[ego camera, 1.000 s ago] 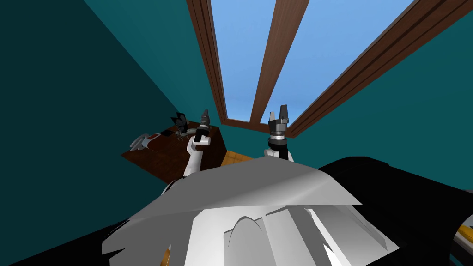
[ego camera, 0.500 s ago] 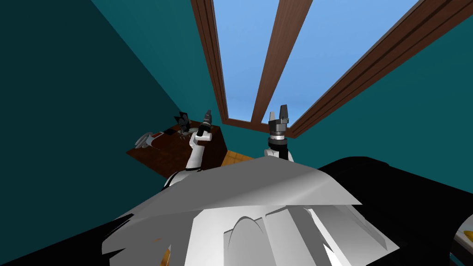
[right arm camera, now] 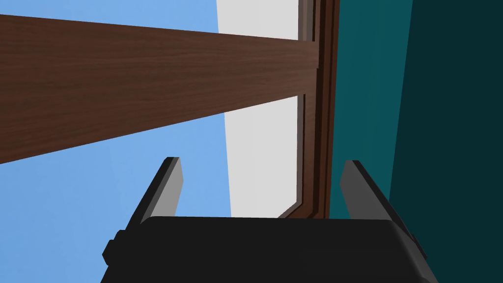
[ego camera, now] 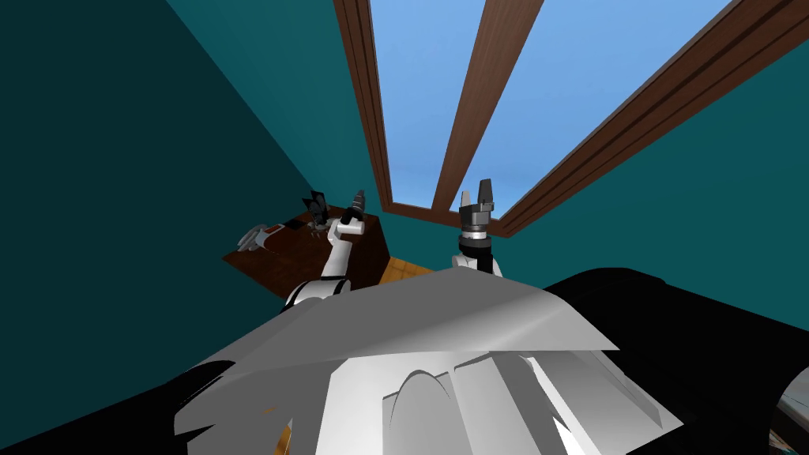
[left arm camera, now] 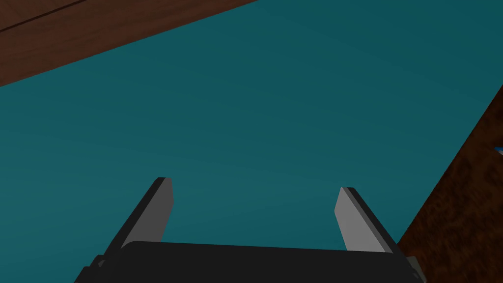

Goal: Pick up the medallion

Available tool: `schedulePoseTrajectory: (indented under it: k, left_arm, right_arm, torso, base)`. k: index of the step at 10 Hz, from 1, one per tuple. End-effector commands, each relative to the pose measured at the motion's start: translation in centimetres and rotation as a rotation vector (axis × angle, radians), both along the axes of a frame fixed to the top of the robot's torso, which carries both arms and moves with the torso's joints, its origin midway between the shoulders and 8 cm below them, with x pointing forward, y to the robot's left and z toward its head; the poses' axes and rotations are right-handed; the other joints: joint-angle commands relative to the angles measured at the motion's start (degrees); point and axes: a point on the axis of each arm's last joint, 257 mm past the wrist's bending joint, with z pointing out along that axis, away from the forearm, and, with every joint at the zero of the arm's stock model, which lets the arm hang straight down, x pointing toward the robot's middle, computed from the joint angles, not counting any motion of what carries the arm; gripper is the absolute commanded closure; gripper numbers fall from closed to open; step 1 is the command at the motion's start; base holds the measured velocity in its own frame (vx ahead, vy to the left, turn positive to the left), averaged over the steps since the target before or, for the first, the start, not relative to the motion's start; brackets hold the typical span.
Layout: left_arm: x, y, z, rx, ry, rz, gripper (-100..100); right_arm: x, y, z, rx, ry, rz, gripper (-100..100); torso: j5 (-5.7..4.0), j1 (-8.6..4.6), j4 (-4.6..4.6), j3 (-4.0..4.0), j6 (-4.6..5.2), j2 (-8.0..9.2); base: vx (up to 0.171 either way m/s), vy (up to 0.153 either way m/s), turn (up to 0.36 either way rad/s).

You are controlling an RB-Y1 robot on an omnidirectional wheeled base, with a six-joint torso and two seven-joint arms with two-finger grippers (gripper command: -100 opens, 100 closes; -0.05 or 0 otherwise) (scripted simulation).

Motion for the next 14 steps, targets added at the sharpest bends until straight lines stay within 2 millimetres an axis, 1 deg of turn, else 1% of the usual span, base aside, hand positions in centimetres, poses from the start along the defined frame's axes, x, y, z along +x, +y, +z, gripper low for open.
schedulePoseTrajectory:
  k: [1, 2, 3, 4, 5, 6, 7, 8, 9, 10, 11, 12, 13, 14]
  left_arm:
    - [0.7, 0.4, -1.9, 0.008, 0.069, 0.016, -100]
    - [0.7, 0.5, -2.2, 0.01, 0.079, 0.018, -100]
    - [1.6, 0.4, -2.5, 0.014, 0.12, 0.028, -100]
    - [1.6, 0.6, -3.7, 0.018, 0.152, 0.035, -100]
    - [2.2, 0.5, -3.3, 0.018, 0.177, 0.042, -100]
    - [2.2, 0.7, -4.7, 0.023, 0.216, 0.051, -100]
    - [2.2, 0.9, -5.2, 0.025, 0.226, 0.053, -100]
    - [2.2, 0.9, -5.2, 0.025, 0.226, 0.053, -100]
    - [2.7, 0.9, -5.8, 0.028, 0.279, 0.066, -100]
    - [2.6, 1.1, -6.6, 0.031, 0.299, 0.071, -100]
    - [3.1, 1.0, -6.7, 0.031, 0.334, 0.079, -100]
    - [2.8, 1.3, -8.0, 0.036, 0.372, 0.088, -100]
    - [3.2, 1.2, -8.3, 0.035, 0.405, 0.095, -100]
    - [2.9, 1.4, -9.3, 0.039, 0.44, 0.104, -100]
  right_arm:
    - [0.0, 0.0, 0.0, 0.0, 0.0, 0.0, 0]
    - [0.0, 0.0, 0.0, 0.0, 0.0, 0.0, 0]
    - [0.0, 0.0, 0.0, 0.0, 0.0, 0.0, 0]
    - [0.0, 0.0, 0.0, 0.0, 0.0, 0.0, 0]
    - [0.0, 0.0, 0.0, 0.0, 0.0, 0.0, 0]
    - [0.0, 0.0, 0.0, 0.0, 0.0, 0.0, 0]
    - [0.0, 0.0, 0.0, 0.0, 0.0, 0.0, 0]
    - [0.0, 0.0, 0.0, 0.0, 0.0, 0.0, 0]
    - [0.0, 0.0, 0.0, 0.0, 0.0, 0.0, 0]
    - [0.0, 0.0, 0.0, 0.0, 0.0, 0.0, 0]
    - [0.0, 0.0, 0.0, 0.0, 0.0, 0.0, 0]
    - [0.0, 0.0, 0.0, 0.0, 0.0, 0.0, 0]
    - [0.0, 0.0, 0.0, 0.0, 0.0, 0.0, 0]
    - [0.0, 0.0, 0.0, 0.0, 0.0, 0.0, 0]
  torso:
    - [0.0, 0.0, 0.0, 0.0, 0.0, 0.0]
    - [0.0, 0.0, -0.01, 0.0, 0.0, 0.0]
    - [0.0, -0.02, -0.01, 0.0, 0.01, 0.01]
    - [0.0, -0.02, 0.0, -0.01, 0.0, -0.01]
    - [0.0, -0.02, -0.01, -0.01, 0.0, -0.01]
    - [0.0, 0.0, -0.01, -0.02, 0.0, -0.03]
    - [0.01, 0.0, -0.01, -0.02, 0.0, -0.02]
    - [0.0, -0.01, -0.01, 0.0, 0.0, 0.01]
    - [0.0, -0.04, 0.0, 0.02, 0.0, 0.04]
    - [0.0, -0.02, 0.0, 0.0, 0.0, 0.0]
    - [0.0, 0.0, -0.01, -0.01, 0.0, -0.01]
    - [0.0, 0.0, -0.01, -0.03, 0.0, -0.05]
    - [0.0, -0.01, -0.03, -0.04, 0.0, -0.05]
    - [0.0, -0.02, -0.02, -0.04, 0.0, -0.08]
  base:
    - [0.011, 0.013, 0.023]
    - [0.006, 0.006, 0.001]
    - [0.015, 0.01, 0.039]
    - [0.016, 0.01, 0.02]
    - [0.019, 0.018, 0.037]
    - [0.018, 0.016, 0.017]
    - [0.009, 0.007, -0.003]
    - [0.0, 0.0, 0.0]
    - [0.013, 0.01, 0.035]
    - [0.019, 0.013, 0.02]
    - [0.029, 0.015, 0.038]
    - [0.028, 0.011, 0.012]
    - [0.032, 0.012, 0.031]
    - [0.029, 0.012, 0.012]
